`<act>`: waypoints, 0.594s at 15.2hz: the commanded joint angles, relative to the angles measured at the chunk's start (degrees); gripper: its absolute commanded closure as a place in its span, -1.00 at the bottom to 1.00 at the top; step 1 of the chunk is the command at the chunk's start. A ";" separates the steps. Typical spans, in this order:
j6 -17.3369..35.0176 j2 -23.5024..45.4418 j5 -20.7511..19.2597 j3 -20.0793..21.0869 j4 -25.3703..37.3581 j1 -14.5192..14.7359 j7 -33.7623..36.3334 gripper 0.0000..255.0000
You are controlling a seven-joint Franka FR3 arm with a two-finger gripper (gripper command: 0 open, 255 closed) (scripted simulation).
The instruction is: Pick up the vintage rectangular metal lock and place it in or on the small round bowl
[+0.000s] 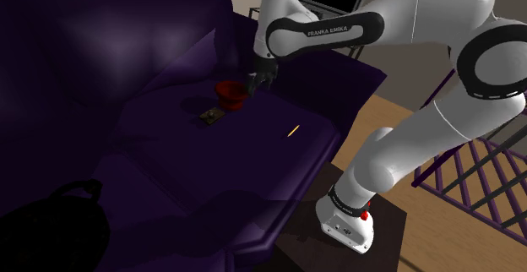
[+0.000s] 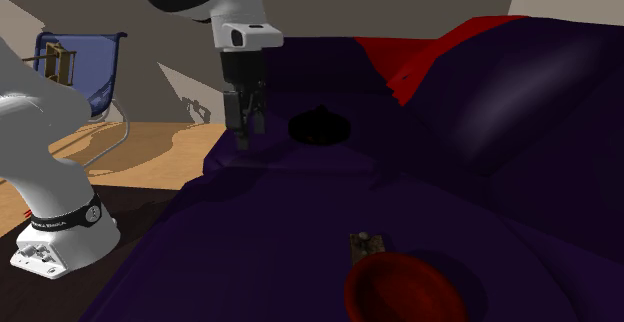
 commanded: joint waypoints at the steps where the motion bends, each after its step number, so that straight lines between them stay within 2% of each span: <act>1: 2.79 3.97 -0.63 0.31 1.50 -0.23 1.01 -1.00; 9: 12.57 21.05 -4.51 1.29 9.45 -0.60 6.20 -1.00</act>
